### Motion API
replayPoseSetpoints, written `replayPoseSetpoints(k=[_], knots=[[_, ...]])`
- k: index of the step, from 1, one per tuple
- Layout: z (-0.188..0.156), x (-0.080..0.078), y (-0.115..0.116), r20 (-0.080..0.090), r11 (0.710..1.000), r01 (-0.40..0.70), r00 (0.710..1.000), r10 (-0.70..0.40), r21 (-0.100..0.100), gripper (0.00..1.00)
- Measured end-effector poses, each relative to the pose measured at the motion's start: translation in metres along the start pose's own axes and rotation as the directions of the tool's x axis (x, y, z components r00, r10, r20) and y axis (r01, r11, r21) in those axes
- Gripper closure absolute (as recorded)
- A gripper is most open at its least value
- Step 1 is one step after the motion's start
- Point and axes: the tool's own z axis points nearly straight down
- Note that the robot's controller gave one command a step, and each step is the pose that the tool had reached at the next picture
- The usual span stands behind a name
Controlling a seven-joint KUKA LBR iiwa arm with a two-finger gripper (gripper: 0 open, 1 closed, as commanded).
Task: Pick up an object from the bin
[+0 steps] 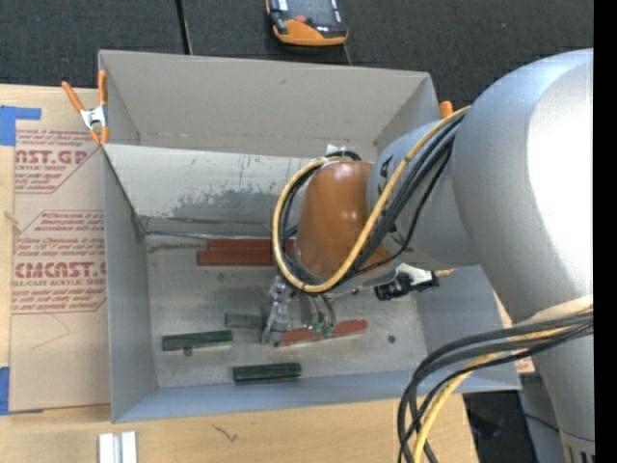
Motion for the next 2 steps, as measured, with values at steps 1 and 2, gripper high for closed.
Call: replayPoseSetpoints(k=[1,2], knots=[[-0.001,0.0002,0.0001,-0.001,1.0,0.0,1.0,0.0,0.0,1.0],[-0.0084,0.0022,-0.0004,-0.008,1.0,0.0,1.0,0.0,0.003,1.0]])
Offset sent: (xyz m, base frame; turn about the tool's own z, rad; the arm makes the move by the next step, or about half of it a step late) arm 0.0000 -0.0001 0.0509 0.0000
